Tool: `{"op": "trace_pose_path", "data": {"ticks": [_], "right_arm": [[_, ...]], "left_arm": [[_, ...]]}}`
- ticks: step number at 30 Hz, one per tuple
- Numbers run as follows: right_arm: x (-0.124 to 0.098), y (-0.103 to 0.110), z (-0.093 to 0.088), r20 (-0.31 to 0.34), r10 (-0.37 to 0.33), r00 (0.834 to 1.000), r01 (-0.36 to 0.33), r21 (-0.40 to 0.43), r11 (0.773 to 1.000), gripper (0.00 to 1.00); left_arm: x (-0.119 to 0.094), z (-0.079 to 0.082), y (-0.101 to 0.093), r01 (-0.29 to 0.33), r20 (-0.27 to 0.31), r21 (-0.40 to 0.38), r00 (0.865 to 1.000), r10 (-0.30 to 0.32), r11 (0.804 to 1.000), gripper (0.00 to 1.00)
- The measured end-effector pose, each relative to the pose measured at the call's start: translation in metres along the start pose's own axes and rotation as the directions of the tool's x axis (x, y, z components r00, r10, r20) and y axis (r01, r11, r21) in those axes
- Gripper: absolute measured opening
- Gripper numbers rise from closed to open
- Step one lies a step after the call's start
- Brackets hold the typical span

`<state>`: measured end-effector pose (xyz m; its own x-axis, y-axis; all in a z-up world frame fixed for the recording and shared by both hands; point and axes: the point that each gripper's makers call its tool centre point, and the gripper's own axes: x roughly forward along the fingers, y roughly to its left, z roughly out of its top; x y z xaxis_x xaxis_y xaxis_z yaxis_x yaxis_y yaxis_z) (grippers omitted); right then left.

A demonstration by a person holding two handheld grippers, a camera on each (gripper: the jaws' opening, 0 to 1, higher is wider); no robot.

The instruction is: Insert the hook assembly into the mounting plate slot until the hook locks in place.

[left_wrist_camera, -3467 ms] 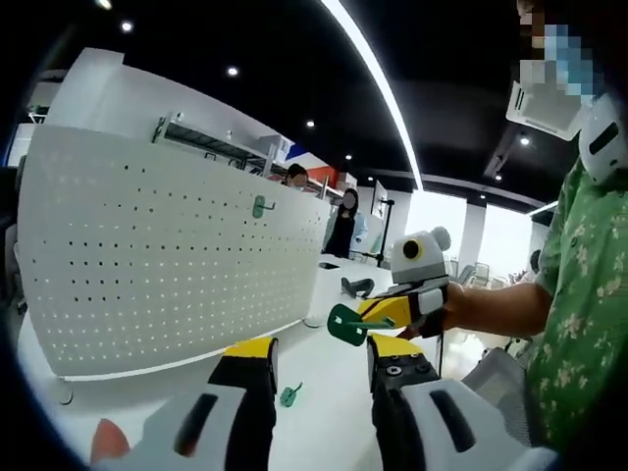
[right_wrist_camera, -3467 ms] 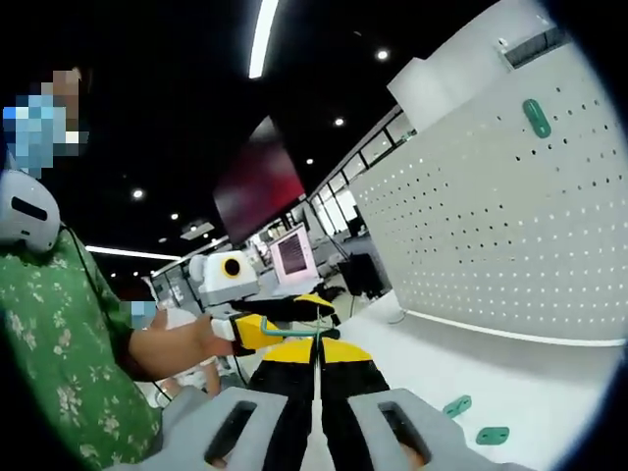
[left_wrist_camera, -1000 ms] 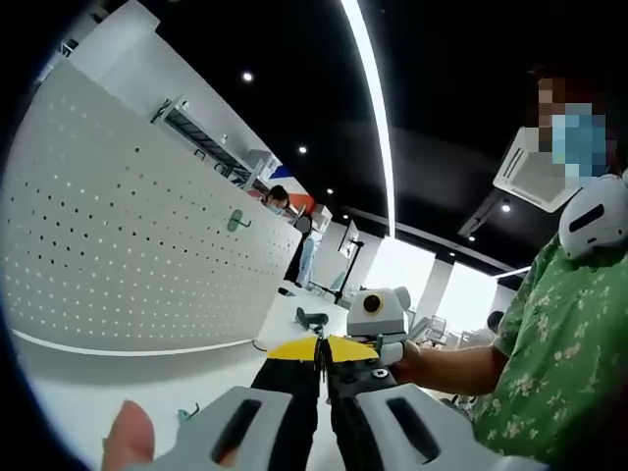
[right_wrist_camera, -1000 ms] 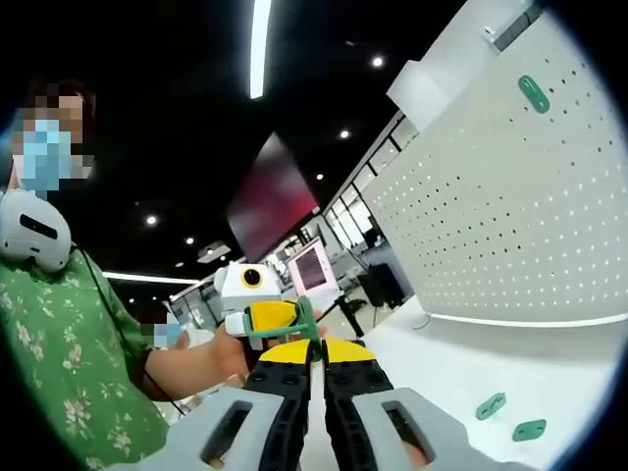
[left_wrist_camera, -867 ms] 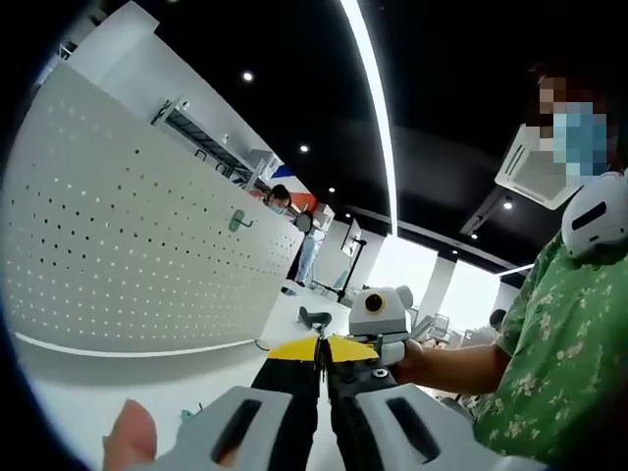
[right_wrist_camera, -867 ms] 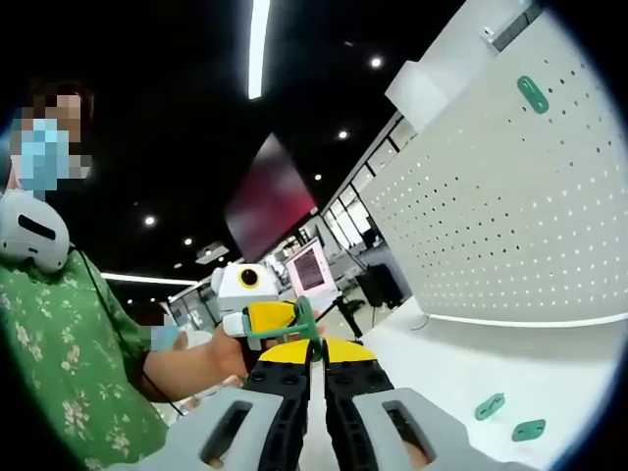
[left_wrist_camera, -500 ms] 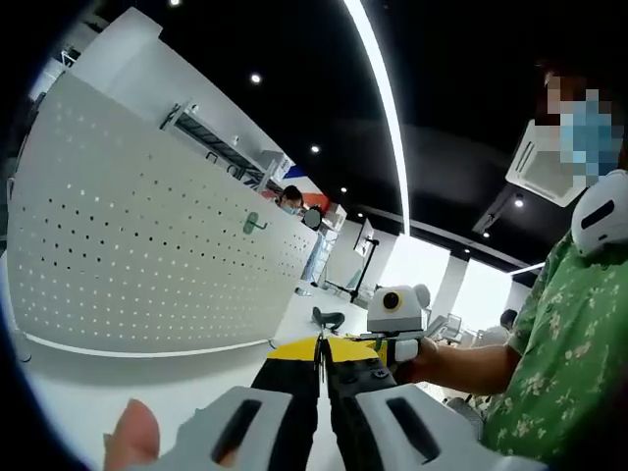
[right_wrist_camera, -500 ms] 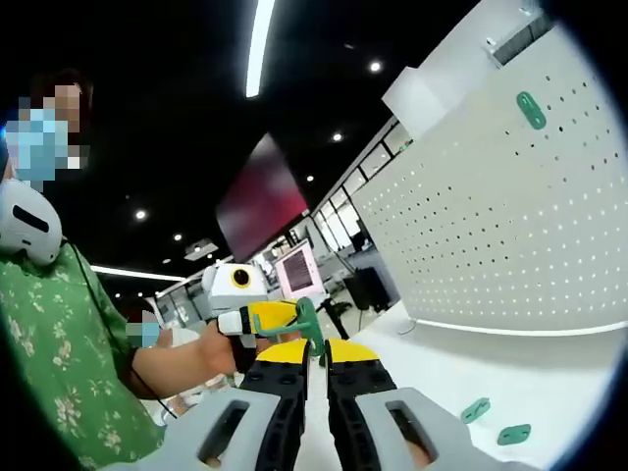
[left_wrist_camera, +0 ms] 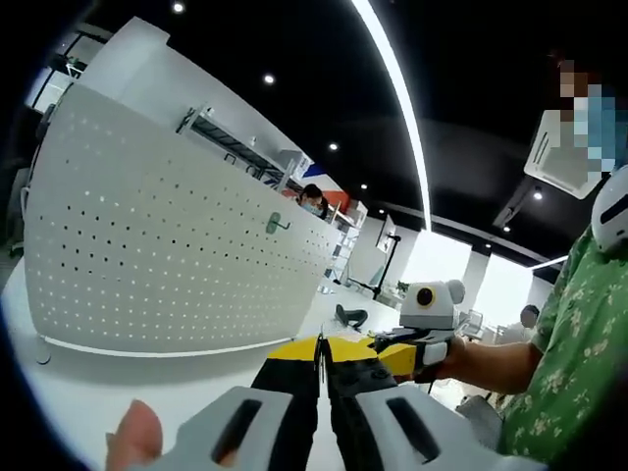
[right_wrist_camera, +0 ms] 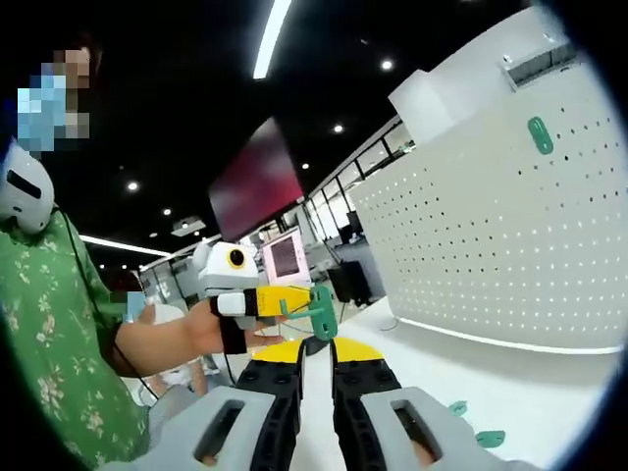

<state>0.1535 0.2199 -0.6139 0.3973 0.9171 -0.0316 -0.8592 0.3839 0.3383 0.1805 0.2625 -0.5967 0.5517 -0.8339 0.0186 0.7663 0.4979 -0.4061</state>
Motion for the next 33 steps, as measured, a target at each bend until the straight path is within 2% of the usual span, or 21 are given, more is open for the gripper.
{"op": "trace_pose_path", "data": {"ticks": [8, 11, 15, 24, 33], "right_arm": [[0.001, -0.004, -0.004, -0.035, -0.041, 0.999, 0.039, -0.055, 0.998, 0.23], [0.002, -0.009, -0.005, -0.05, -0.078, 0.996, 0.073, -0.091, 0.993, 0.28], [0.003, -0.013, -0.004, -0.056, -0.129, 0.99, 0.119, -0.153, 0.981, 0.27], [0.01, -0.012, 0.003, -0.069, -0.199, 0.978, 0.173, -0.275, 0.946, 0.28], [0.012, -0.018, 0.003, -0.078, -0.261, 0.962, 0.223, -0.325, 0.919, 0.28]], "left_arm": [[0.0, -0.002, 0.009, -0.037, -0.014, 0.011, 0.999, 0.037, 0.999, 0.02], [0.001, -0.003, 0.013, -0.059, -0.017, 0.014, 0.998, 0.059, 0.998, 0.02], [0.001, -0.004, 0.019, -0.096, -0.021, 0.02, 0.995, 0.096, 0.995, 0.02], [0.001, -0.006, 0.03, -0.196, -0.036, 0.058, 0.979, 0.199, 0.979, 0.02], [0.005, -0.007, 0.029, -0.236, -0.053, 0.108, 0.969, 0.242, 0.966, 0.02]]}}
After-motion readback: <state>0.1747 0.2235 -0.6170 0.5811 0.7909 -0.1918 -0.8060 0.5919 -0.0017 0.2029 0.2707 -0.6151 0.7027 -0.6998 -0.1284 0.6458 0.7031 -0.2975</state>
